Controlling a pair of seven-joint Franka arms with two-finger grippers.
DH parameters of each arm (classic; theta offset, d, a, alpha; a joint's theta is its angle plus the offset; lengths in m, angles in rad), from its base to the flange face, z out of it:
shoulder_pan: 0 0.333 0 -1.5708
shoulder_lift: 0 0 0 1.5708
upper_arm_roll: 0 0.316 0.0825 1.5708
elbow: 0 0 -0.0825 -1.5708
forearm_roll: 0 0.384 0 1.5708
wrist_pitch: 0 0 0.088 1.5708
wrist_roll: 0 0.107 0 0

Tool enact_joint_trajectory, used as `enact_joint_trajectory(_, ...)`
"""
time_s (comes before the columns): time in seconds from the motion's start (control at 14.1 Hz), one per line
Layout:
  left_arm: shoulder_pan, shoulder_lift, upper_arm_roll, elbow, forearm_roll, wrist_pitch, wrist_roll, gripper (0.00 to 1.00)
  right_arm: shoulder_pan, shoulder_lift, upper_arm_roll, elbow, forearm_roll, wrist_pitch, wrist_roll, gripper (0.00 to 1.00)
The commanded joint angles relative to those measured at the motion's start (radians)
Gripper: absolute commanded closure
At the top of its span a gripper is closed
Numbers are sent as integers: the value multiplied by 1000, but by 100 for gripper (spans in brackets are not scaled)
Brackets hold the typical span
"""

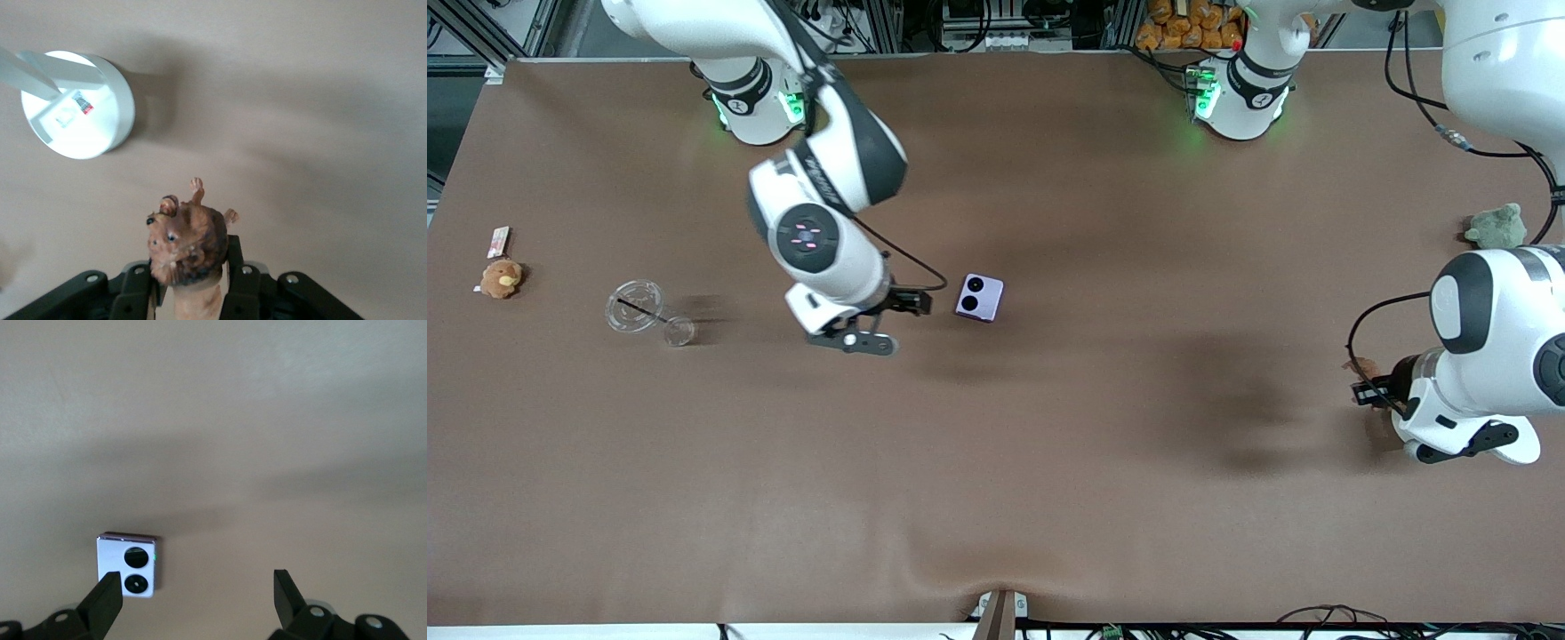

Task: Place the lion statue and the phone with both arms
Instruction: 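Carry the lion toward the lamp while the right gripper grasps the phone, then lower the lion beside the white lamp and open the left gripper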

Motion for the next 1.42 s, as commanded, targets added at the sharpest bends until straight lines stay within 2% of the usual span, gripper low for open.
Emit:
enact_joint_trajectory(0.0, 26, 27, -10, -2, 52, -11, 80, 100, 54, 57, -10, -6, 9, 82, 70, 0)
enact_joint_trajectory(0.28, 58, 30, -14, -54, 52, 44, 160, 100, 126, 132, -10, -6, 9, 186, 183, 0)
enact_joint_trajectory(0.57, 50, 79, -15, -51, 39, 127, 164, 100, 175, 194, -10, -6, 9, 274, 212, 0)
enact_joint_trajectory(1.0, 47, 128, -17, -46, 39, 195, 147, 100, 209, 209, -10, -9, 9, 282, 214, 0)
enact_joint_trajectory(1.28, 38, 164, -17, -45, 46, 221, 148, 100, 220, 215, -10, -61, 9, 381, 214, 0)
enact_joint_trajectory(1.35, 39, 165, -17, -43, 46, 221, 148, 90, 220, 215, -10, -76, 9, 416, 214, 0)
